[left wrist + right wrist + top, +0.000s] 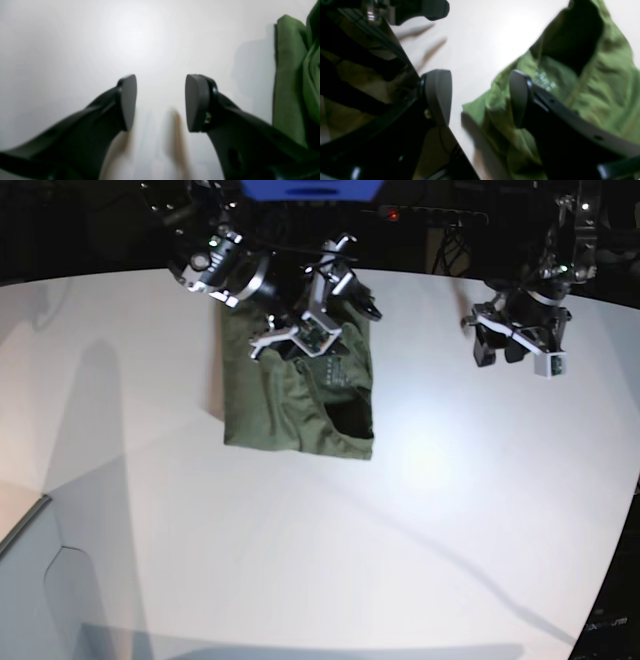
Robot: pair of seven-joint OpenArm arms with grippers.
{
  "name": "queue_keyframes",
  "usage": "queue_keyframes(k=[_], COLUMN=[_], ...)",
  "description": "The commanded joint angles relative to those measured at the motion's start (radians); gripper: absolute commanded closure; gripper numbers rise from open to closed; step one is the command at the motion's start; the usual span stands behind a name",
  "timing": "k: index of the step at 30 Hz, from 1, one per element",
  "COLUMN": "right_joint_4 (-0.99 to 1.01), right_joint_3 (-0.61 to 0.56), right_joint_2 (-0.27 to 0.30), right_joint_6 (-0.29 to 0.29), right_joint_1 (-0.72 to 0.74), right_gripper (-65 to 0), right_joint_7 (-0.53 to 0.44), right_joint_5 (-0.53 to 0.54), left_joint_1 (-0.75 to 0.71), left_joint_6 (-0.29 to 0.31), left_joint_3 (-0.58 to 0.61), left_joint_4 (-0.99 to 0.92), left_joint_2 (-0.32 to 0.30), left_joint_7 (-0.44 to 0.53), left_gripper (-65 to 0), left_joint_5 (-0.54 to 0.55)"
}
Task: Layout the t-shirt on the table in an organized manner, then fold the t-shirt properly
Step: 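Release the folded shirt and lift both grippers away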
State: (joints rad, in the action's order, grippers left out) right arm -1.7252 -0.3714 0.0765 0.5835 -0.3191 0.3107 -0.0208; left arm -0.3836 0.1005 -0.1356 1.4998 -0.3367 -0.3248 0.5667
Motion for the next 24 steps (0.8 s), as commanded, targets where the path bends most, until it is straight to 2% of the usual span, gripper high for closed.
queue_keyframes(k=[1, 5, 11, 17, 24], right_joint_4=[-0.035, -0.046, 0.021, 0.13, 0.129], right_joint_3=[0.022, 0.101, 0.099, -0.018, -0.157], right_joint_2=[-0.007, -0.011, -0.011, -0.005, 0.03], right_joint_6=[0.006, 0.006, 0.01, 0.01, 0.006], right_joint_1=[0.004, -0.007, -0.008, -0.004, -0.01], right_gripper=[-36.5, -36.5, -36.5, -36.5, -36.5], right_joint_7=[-0.032, -0.028, -0.028, -0.031, -0.031], right_joint_5=[0.017, 0.017, 0.017, 0.015, 0.015], left_joint_1=[0.001, 0.005, 0.008, 0.008, 0.01], left_joint_6=[0.005, 0.005, 0.005, 0.005, 0.005], left_joint_3=[-0.005, -0.005, -0.005, -0.005, -0.006], left_joint_4=[0.015, 0.015, 0.015, 0.015, 0.015], left_joint_2=[-0.011, -0.011, -0.011, -0.011, -0.011], left_joint_7=[0.02, 0.02, 0.02, 0.02, 0.022], left_gripper=[-30.8, -30.8, -30.8, -30.8, -30.8], left_joint_5=[0.005, 0.005, 0.005, 0.005, 0.005])
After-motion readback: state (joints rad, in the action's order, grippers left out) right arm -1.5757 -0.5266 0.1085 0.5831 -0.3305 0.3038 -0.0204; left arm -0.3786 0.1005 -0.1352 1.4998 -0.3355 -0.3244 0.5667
